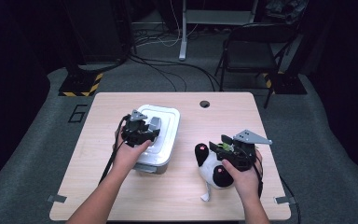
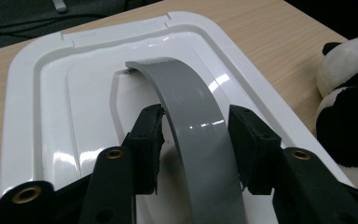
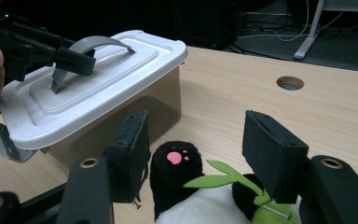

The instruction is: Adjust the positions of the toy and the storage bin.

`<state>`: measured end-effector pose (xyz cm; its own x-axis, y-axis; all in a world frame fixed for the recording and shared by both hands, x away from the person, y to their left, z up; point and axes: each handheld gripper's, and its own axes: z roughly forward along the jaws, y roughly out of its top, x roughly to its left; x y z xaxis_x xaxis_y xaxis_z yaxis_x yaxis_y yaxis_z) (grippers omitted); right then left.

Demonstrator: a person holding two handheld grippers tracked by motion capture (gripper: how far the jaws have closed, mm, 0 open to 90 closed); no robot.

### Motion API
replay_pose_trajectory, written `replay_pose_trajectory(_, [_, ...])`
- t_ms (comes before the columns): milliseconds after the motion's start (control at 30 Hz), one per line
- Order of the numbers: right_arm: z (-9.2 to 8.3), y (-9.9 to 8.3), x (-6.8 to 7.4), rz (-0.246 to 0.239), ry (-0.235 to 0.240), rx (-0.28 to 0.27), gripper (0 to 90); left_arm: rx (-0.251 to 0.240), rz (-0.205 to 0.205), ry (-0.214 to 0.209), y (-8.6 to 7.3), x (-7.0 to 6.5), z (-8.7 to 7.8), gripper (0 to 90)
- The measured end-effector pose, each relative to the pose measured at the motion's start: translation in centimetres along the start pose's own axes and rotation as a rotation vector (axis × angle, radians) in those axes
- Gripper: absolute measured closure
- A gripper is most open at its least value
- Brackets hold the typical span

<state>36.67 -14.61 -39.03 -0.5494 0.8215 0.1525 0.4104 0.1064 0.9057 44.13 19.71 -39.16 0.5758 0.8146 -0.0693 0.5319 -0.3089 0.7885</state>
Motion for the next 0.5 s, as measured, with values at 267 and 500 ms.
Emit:
replay_pose_trajectory(267, [0.2, -0.2, -0.2, 0.005, -0.003, 0.01, 40.8, -0.01, -0.015, -0.071, -0.4, 0.5, -0.2, 62.7])
replay_pose_trajectory(500, [0.3, -0.3, -0.3, 0.007, -0.005, 0.012, 40.8, -0.003, 0.016, -0.123, -1.2, 0.8, -1.3, 63.4])
